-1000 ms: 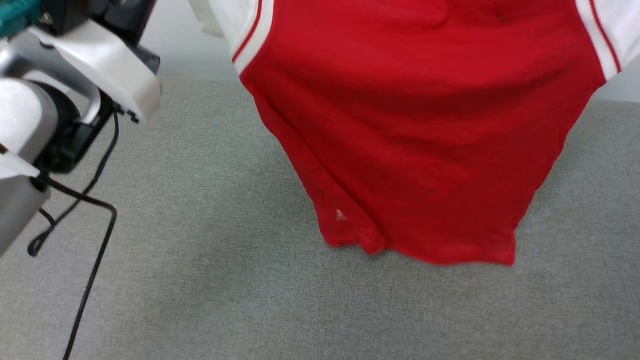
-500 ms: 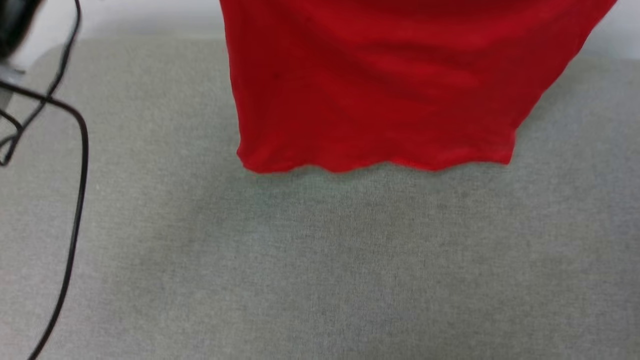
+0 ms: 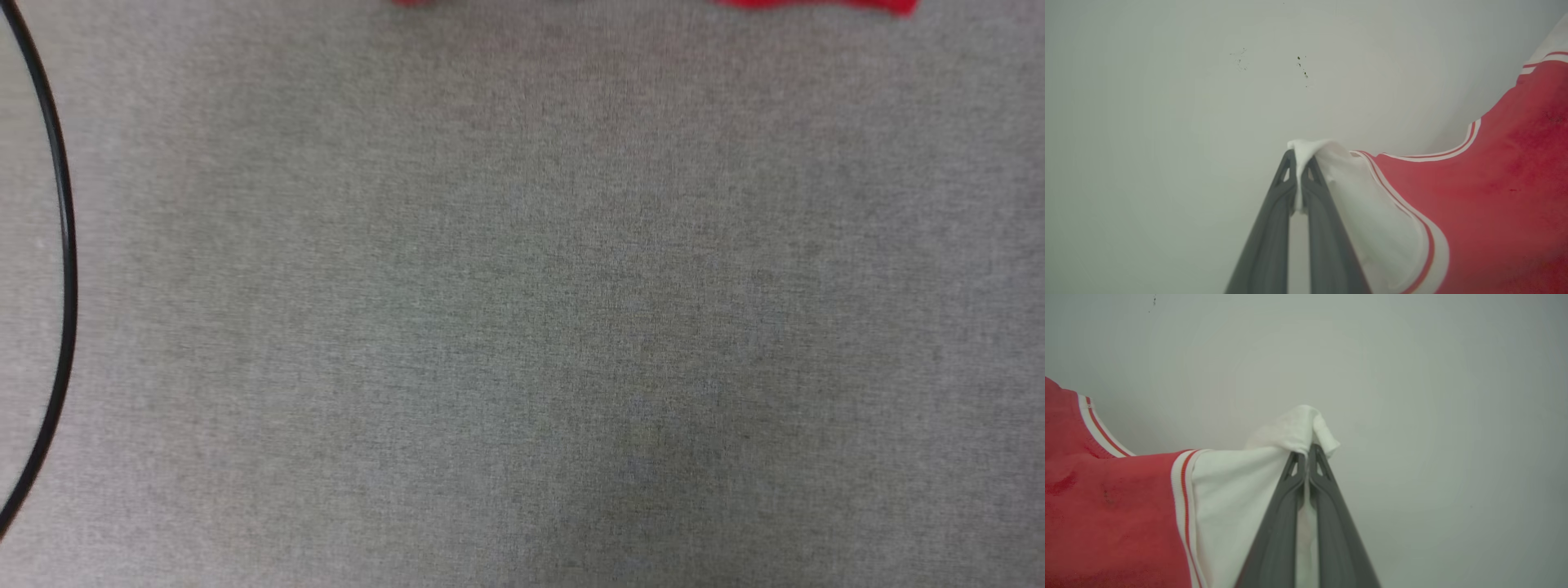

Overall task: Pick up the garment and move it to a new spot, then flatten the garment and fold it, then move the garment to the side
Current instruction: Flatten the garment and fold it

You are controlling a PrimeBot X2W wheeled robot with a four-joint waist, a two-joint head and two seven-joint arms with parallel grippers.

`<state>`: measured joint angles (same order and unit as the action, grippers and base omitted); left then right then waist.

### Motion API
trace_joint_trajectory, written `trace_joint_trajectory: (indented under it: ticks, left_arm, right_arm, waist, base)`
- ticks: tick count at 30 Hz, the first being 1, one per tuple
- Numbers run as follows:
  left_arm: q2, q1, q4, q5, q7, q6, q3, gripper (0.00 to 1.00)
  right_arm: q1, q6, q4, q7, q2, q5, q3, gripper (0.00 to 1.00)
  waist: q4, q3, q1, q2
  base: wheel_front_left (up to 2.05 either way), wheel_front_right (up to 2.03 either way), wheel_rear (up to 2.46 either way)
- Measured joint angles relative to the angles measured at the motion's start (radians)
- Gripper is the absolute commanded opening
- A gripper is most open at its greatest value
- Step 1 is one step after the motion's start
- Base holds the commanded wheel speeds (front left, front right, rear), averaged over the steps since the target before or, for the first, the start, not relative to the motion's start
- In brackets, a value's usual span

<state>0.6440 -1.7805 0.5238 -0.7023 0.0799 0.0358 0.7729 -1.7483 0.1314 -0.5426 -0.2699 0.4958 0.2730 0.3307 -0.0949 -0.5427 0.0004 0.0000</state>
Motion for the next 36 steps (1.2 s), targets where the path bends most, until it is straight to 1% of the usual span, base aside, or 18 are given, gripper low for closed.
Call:
trace_joint_trajectory:
  ticks: [5, 12, 16, 22, 23, 27, 29, 32, 36]
  left_arm:
    - [-0.037, -0.07, 0.113, 0.013, 0.052, 0.018, -0.004, 0.0]
    - [-0.08, -0.055, 0.215, 0.012, 0.114, 0.046, 0.018, 0.0]
    - [-0.086, 0.037, 0.236, -0.005, 0.147, 0.06, 0.028, 0.0]
    - [-0.088, 0.231, 0.221, -0.021, 0.177, 0.061, 0.031, 0.0]
    - [-0.086, 0.266, 0.211, -0.023, 0.179, 0.058, 0.03, 0.0]
    - [-0.075, 0.442, 0.115, -0.036, 0.18, 0.007, 0.007, 0.0]
    - [-0.062, 0.534, 0.062, -0.056, 0.18, -0.014, -0.018, 0.0]
    - [-0.026, 0.674, -0.013, -0.053, 0.181, -0.053, -0.042, 0.0]
    - [-0.017, 0.877, -0.105, -0.071, 0.182, -0.095, -0.058, 0.0]
  right_arm:
    - [-0.094, 0.0, -0.139, 0.088, -0.03, -0.021, 0.022, 0.0]
    - [-0.11, 0.0, -0.292, 0.196, -0.058, -0.005, 0.063, 0.0]
    - [-0.041, 0.0, -0.341, 0.259, -0.066, 0.038, 0.094, 0.0]
    - [0.136, 0.0, -0.375, 0.345, -0.07, 0.118, 0.134, 0.0]
    - [0.165, 0.0, -0.375, 0.358, -0.07, 0.127, 0.142, 0.0]
    - [0.316, 0.0, -0.355, 0.396, -0.062, 0.176, 0.179, 0.0]
    - [0.384, 0.0, -0.329, 0.402, -0.045, 0.195, 0.2, 0.0]
    - [0.487, 0.0, -0.287, 0.407, -0.025, 0.233, 0.219, 0.0]
    - [0.645, 0.0, -0.231, 0.409, -0.002, 0.266, 0.238, 0.0]
  waist:
    - [0.007, -0.057, 0.0, 0.0]
    - [0.015, -0.048, -0.0002, 0.0]
    - [0.018, -0.019, -0.0003, 0.0]
    - [0.022, 0.045, -0.0005, 0.0]
    - [0.023, 0.058, -0.0004, 0.0]
    - [0.027, 0.114, -0.0006, 0.0]
    - [0.027, 0.142, -0.0006, 0.0]
    - [0.025, 0.183, -0.0007, 0.0]
    - [0.023, 0.235, -0.0007, 0.0]
  base:
    - [0.0, 0.0, 0.0]
    - [0.0, 0.0, 0.0]
    - [0.0, 0.0, 0.0]
    - [0.0, 0.0, 0.0]
    - [0.0, 0.0, 0.0]
    - [0.0, 0.0, 0.0]
    - [0.0, 0.0, 0.0]
    - [0.0, 0.0, 0.0]
    - [0.0, 0.0, 0.0]
